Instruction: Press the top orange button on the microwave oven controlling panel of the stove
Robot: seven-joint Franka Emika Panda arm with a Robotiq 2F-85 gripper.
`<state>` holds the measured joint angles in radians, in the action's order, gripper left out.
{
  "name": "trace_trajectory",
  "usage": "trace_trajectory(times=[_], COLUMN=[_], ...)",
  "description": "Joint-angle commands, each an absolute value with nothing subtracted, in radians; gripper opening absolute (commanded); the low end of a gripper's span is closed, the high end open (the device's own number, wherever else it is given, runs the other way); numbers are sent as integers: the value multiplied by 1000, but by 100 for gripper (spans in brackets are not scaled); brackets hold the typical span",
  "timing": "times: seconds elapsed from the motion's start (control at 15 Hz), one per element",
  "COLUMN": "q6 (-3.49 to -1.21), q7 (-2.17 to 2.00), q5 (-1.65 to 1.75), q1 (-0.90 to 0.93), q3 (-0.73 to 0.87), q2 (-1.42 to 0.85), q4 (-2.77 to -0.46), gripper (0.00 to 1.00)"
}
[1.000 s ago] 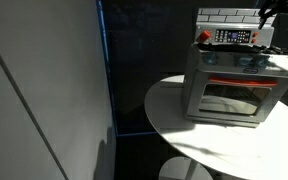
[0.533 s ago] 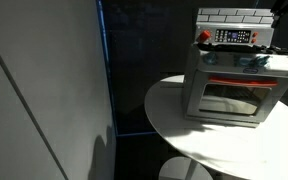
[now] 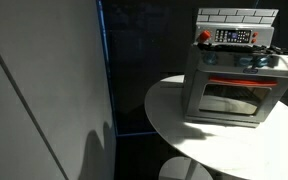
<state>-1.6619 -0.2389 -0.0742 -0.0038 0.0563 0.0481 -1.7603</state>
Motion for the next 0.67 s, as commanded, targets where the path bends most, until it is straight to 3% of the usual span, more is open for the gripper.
trace_trajectory(times=[0.0, 0.6], q6=[-1611, -1605], q7=[-174, -189], q5=[-92, -75], q1=[-15, -16], q3=[48, 43], q2=[103, 98], q4=[-1777, -1766], gripper=[100, 100])
